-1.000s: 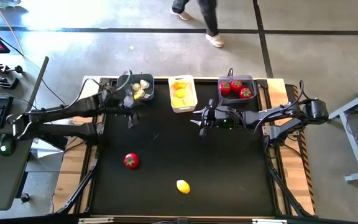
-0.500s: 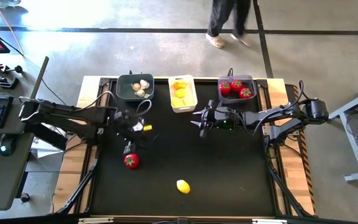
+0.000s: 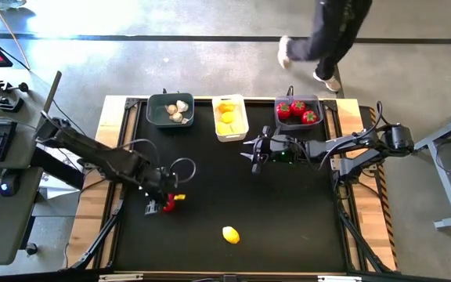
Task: Sort produce into baskets
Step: Put the red tomato into the transparent bin
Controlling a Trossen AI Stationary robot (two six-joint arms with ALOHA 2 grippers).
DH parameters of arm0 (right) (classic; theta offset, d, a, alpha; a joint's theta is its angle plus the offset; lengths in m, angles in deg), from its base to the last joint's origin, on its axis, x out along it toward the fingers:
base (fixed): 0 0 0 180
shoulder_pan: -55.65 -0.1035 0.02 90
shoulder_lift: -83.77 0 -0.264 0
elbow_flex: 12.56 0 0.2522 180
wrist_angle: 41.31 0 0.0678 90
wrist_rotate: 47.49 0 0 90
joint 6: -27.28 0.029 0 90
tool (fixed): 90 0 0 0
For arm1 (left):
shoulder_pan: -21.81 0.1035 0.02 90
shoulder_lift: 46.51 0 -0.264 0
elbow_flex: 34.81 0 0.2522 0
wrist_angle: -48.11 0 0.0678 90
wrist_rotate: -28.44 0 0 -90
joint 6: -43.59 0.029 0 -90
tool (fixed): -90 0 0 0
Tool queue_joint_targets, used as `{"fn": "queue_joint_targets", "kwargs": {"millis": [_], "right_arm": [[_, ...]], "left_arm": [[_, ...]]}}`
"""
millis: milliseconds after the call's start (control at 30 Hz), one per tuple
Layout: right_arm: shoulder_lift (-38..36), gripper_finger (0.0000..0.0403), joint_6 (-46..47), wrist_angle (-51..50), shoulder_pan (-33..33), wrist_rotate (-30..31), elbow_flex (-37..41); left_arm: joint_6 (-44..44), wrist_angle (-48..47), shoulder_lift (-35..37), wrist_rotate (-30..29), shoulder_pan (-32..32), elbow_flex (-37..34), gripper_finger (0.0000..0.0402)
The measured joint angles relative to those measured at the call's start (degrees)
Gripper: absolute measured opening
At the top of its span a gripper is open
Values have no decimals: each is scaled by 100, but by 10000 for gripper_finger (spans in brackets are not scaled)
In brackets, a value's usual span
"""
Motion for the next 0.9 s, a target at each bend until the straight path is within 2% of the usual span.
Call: {"fn": "queue_joint_targets", "kwargs": {"millis": [133, 400, 767, 900], "right_arm": [[0, 181, 0, 0, 0, 0, 0], [0, 181, -9, 1, 0, 0, 0], [0, 181, -13, 1, 0, 2, 0], [0, 181, -11, 1, 0, 1, 0]], "left_arm": [[-283, -2, -279, -275, -245, 0, 155], [-566, -19, -443, -278, -476, 0, 233], [-624, -522, -441, -852, -604, 2, 262], [-940, -511, -441, -1002, -604, 2, 271]]}}
